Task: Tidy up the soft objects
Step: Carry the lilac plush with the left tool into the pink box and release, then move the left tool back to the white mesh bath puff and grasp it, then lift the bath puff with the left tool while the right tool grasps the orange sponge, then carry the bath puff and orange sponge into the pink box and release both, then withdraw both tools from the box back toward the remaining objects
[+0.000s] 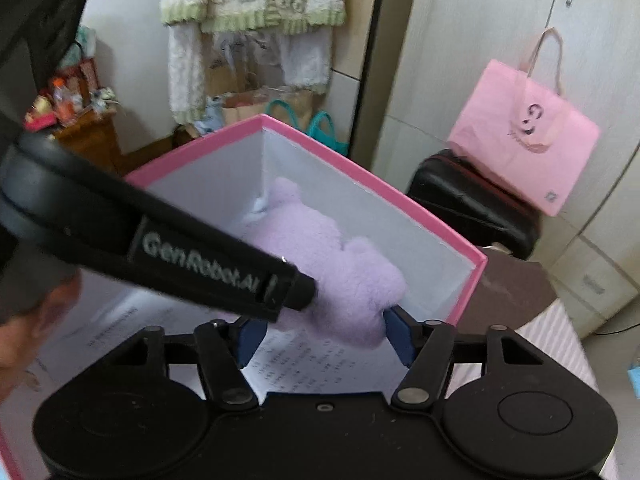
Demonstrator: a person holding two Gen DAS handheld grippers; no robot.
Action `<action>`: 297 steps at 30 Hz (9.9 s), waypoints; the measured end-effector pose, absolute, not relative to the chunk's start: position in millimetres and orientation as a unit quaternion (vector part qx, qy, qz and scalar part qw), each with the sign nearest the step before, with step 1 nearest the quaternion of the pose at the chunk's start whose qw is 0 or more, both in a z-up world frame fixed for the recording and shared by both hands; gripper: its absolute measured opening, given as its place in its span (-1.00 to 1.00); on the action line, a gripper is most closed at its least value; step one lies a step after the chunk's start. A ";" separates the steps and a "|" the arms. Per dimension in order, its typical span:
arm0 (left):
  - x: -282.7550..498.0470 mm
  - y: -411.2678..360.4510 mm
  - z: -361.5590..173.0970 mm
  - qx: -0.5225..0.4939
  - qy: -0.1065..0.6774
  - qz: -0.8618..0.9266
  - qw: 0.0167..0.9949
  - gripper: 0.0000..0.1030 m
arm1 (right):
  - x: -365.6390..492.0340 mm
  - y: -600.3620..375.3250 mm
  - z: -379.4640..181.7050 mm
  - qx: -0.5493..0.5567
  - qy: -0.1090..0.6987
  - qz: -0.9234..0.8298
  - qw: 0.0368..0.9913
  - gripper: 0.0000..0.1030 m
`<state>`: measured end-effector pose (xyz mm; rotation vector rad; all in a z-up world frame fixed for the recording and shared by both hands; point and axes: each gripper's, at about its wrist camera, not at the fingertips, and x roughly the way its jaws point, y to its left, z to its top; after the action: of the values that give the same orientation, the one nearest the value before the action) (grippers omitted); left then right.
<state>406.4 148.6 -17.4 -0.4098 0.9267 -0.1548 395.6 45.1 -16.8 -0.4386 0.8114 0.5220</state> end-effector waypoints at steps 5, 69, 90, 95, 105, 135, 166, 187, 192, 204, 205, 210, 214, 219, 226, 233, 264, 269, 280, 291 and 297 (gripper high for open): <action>380.4 150.8 2.2 -0.166 0.406 -0.084 0.895 0.02 | 377.2 39.3 -6.8 -0.206 0.378 0.248 0.868 0.37; 181.3 -9.8 -27.5 -0.027 0.334 -0.261 0.905 0.02 | 165.9 -193.3 -49.2 -0.078 0.263 0.172 0.946 0.33; 248.0 -49.4 -88.5 -0.101 0.366 -0.212 0.900 0.02 | 199.1 -181.9 -95.8 -0.091 0.265 0.177 0.943 0.11; 246.3 -50.3 -100.1 -0.122 0.359 -0.201 0.903 0.06 | 197.7 -174.4 -100.7 -0.122 0.262 0.161 0.944 0.12; 236.6 -57.4 -103.3 -0.116 0.339 -0.171 0.918 -0.16 | 188.9 -162.0 -105.9 -0.168 0.242 0.134 0.946 0.07; 157.3 -3.3 -89.5 -0.100 0.327 -0.193 0.920 -0.36 | 142.1 -139.1 -97.0 -0.055 0.246 0.163 0.954 -0.03; 101.9 98.8 -38.5 -0.103 0.380 -0.203 0.897 -0.36 | 106.9 -91.6 -49.3 -0.053 0.329 0.287 0.898 -0.33; 137.8 98.8 -75.5 -0.107 0.407 -0.188 0.887 -0.37 | 135.9 -72.4 -84.8 -0.027 0.356 0.328 0.875 -0.16; 135.5 100.4 -77.4 -0.103 0.404 -0.185 0.890 -0.38 | 141.1 -61.0 -87.3 -0.037 0.348 0.341 0.873 -0.04; 117.2 128.4 -67.0 -0.099 0.407 -0.179 0.890 -0.38 | 127.1 -54.5 -86.5 -0.081 0.320 0.341 0.880 -0.19; 115.3 130.4 -65.3 -0.096 0.410 -0.179 0.889 -0.37 | 124.8 -54.6 -83.8 -0.087 0.321 0.340 0.879 -0.19; 106.0 139.8 -52.9 -0.080 0.422 -0.188 0.883 -0.38 | 111.5 -48.3 -73.3 -0.116 0.330 0.333 0.876 -0.18; 103.4 156.2 -28.3 -0.098 0.420 -0.210 0.877 -0.38 | 99.9 -45.9 -51.8 -0.114 0.306 0.349 0.878 -0.18; 102.5 163.3 10.3 -0.067 0.374 -0.200 0.903 -0.37 | 105.4 -41.5 -22.1 -0.100 0.281 0.353 0.887 -0.18; 134.1 165.9 48.3 -0.056 0.337 -0.199 0.918 -0.37 | 136.4 -27.7 23.9 -0.090 0.227 0.354 0.903 -0.18; 192.9 154.5 60.3 -0.021 0.317 -0.162 0.934 -0.37 | 194.9 -8.9 47.9 -0.107 0.219 0.320 0.916 -0.18; 411.6 119.6 7.8 0.065 0.391 -0.050 0.917 -0.13 | 403.6 53.7 -12.6 -0.310 0.343 0.230 0.856 -0.12; 404.5 118.9 13.3 0.073 0.368 -0.053 0.926 0.11 | 399.3 40.2 -3.4 -0.269 0.330 0.233 0.874 -0.12; 314.0 141.8 62.1 0.039 0.329 -0.112 0.937 0.13 | 333.2 -24.3 44.4 -0.110 0.321 0.260 0.904 -0.10; 189.2 134.6 102.1 0.108 0.261 -0.155 0.947 0.16 | 244.4 -66.1 73.5 -0.075 0.290 0.299 0.906 -0.03; 139.6 118.8 107.2 0.133 0.242 -0.163 0.947 0.21 | 199.5 -75.2 81.8 -0.084 0.271 0.321 0.904 0.00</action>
<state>139.6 118.8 107.2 0.2709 0.4936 -0.3320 199.5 -75.2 81.8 -0.1744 0.5601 0.6630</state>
